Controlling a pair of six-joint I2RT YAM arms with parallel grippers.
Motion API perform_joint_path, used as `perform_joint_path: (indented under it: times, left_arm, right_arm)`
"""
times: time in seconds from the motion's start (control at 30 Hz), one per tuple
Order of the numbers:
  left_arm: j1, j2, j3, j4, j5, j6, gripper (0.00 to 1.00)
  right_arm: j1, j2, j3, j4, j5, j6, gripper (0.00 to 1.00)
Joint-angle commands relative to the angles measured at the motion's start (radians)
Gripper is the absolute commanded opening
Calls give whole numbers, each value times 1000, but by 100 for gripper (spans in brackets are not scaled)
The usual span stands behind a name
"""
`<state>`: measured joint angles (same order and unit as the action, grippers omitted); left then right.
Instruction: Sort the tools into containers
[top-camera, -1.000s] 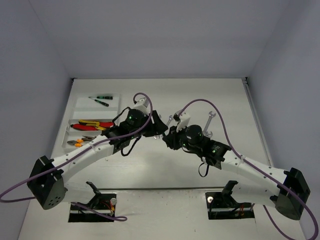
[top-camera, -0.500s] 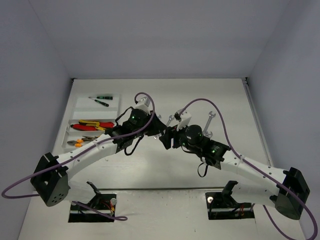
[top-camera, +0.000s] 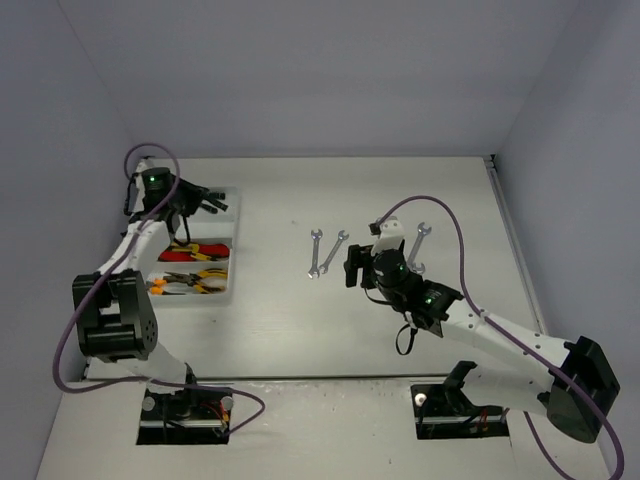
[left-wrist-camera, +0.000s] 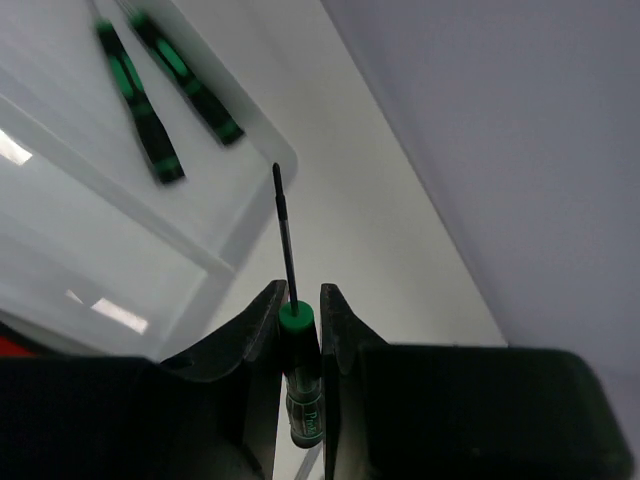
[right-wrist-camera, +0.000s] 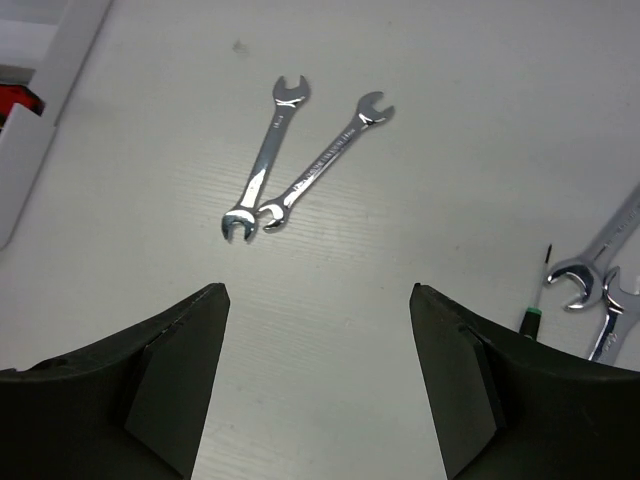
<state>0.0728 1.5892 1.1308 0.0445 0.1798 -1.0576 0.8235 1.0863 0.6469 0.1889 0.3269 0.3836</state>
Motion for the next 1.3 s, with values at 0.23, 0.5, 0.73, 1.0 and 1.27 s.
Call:
perform_joint_path:
  times: [0.23, 0.5, 0.73, 1.0, 1.27]
  left_arm:
    - [159, 433, 360, 101, 88, -145, 18]
    - [165, 413, 385, -30, -1, -97, 66]
    - [159, 261, 342, -92, 4, -20, 73]
    - [39, -94, 260, -297, 17, 286, 73]
    - [-215, -483, 37, -428, 29, 456, 73]
  right_arm:
    - [-118, -8, -35, -5, 40, 32, 71]
    - [-163, 15, -25, -75, 103, 65, 71]
    - [-198, 110, 10, -166, 96, 152, 71]
    - [-233, 173, -28, -175, 20, 235, 64]
    - [-248, 226, -67, -174, -6, 285, 57]
